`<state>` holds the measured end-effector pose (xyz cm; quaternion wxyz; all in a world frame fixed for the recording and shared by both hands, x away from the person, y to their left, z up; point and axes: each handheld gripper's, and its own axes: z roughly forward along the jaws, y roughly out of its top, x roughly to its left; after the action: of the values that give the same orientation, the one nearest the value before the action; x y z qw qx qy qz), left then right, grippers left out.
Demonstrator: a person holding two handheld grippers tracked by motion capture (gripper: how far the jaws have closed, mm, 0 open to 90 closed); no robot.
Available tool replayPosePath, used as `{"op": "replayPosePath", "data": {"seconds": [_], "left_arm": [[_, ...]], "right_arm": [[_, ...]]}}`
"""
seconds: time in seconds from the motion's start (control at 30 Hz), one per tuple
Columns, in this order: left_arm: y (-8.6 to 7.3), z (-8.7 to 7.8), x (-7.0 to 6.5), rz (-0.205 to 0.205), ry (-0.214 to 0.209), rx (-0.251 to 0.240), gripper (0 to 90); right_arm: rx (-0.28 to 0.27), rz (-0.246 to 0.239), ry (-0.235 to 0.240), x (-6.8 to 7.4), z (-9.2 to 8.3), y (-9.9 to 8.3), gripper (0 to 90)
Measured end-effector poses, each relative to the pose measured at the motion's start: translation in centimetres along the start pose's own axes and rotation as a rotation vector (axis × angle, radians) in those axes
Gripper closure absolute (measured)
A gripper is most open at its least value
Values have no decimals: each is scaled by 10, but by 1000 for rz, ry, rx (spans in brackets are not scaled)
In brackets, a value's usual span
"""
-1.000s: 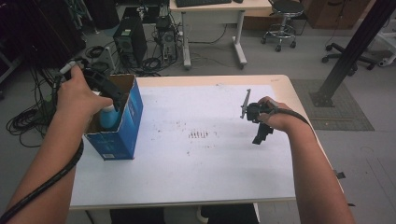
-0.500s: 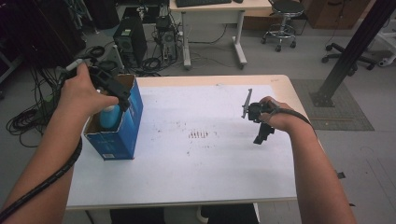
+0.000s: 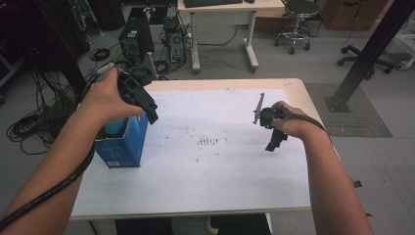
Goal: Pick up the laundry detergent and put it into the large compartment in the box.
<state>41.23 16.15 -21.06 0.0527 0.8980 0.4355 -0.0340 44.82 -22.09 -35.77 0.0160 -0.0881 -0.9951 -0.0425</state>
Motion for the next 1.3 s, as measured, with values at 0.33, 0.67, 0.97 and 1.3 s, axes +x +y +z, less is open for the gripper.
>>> {"op": "replayPosePath", "data": {"seconds": [0.33,0.67,0.97,1.3], "left_arm": [[9,5,-27,223,21,45,2],[15,3,-52,407,-28,35,2],[16,5,-67,538,-52,12,2],[19,12,-79,621,-47,38,2]], "right_arm": [[-3,2,-3,1,-2,-3,38],[-3,4,-3,3,-5,-5,38],[-8,-12,-9,4,-9,-4,38],[-9,-17,-9,7,-9,-3,38]]}}
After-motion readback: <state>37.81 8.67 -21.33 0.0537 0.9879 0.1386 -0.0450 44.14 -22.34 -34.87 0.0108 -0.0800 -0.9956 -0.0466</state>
